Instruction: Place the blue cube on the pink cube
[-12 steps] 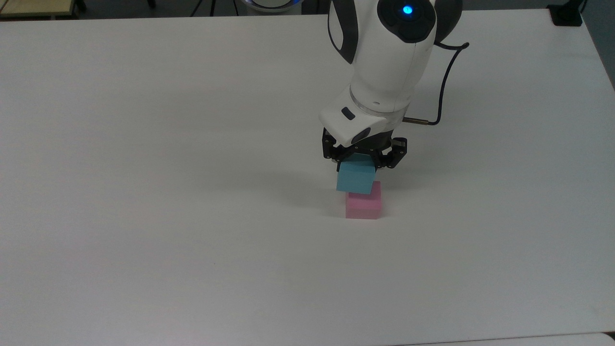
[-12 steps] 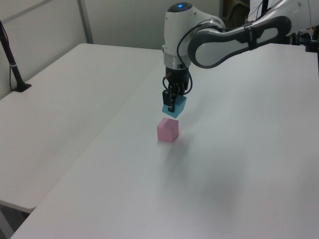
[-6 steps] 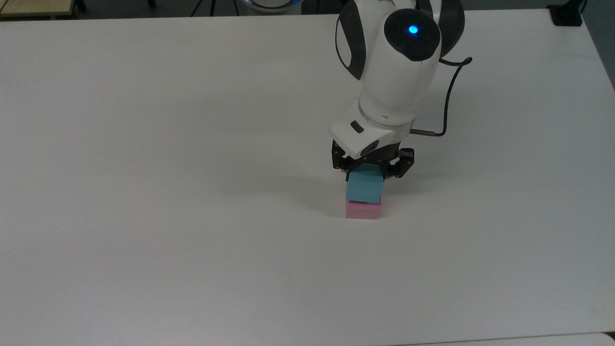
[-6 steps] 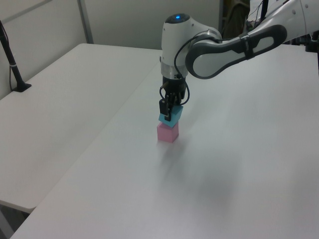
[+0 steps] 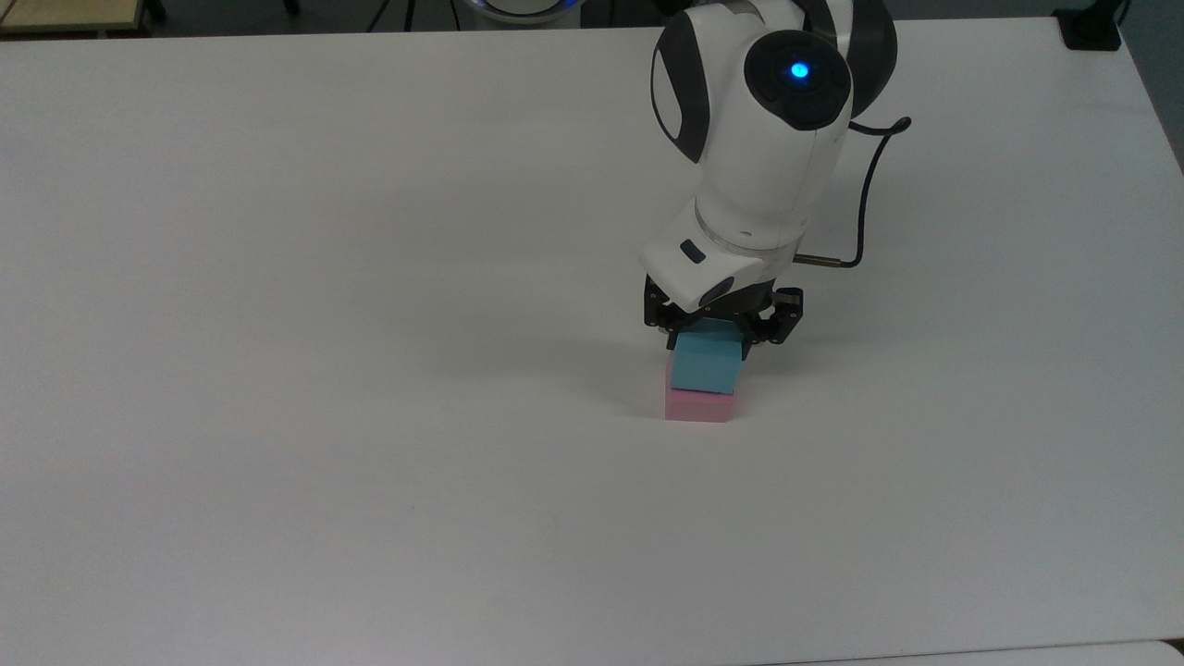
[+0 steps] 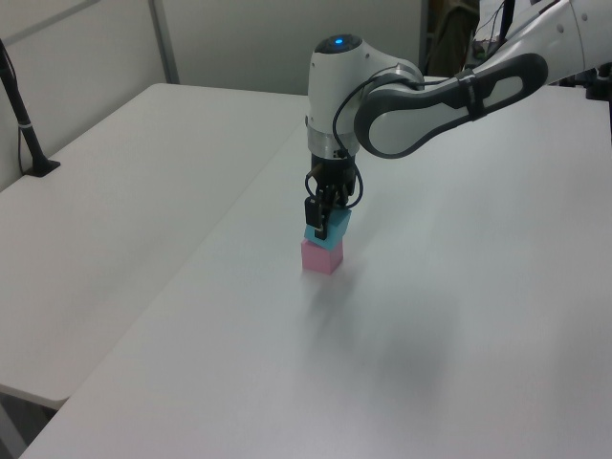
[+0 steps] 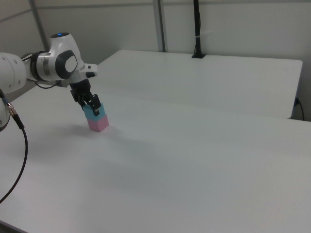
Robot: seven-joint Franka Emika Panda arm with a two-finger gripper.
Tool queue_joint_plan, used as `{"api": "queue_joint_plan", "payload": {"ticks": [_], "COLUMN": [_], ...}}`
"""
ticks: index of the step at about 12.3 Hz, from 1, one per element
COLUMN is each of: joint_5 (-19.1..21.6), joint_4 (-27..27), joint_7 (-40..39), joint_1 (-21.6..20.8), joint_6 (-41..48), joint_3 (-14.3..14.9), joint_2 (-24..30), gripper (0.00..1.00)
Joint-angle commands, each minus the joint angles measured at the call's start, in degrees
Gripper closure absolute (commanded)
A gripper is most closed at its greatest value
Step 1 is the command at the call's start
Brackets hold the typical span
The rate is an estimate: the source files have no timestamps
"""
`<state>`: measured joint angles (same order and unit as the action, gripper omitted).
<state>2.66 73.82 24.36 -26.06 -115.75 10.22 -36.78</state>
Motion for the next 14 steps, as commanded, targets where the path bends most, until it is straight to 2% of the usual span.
{"api": "queue_joint_plan", "payload": {"ticks": [1,4,6,8,10,14], "joint_5": [2.7,2.9,2.9,2.1,1.3,-1.9], "joint_4": [-1.0,-0.6,0.4,2.8,4.9,15.4], "joint_7": [0.9,0.8,0.2,-1.4,-6.4,-16.3], "joint_1": [0.1,0.5,1.0,3.6,6.5,13.4], "joint_6": [-0.6,-0.1,2.8,8.2,15.7,17.9], "joint_3": [0.3,0.4,0.4,0.0,0.1,-0.1], "joint_2": [-0.4,0.9,5.9,11.4,16.5,28.4], "gripper": [0.0,0.0,0.0,0.0,0.0,0.0]}}
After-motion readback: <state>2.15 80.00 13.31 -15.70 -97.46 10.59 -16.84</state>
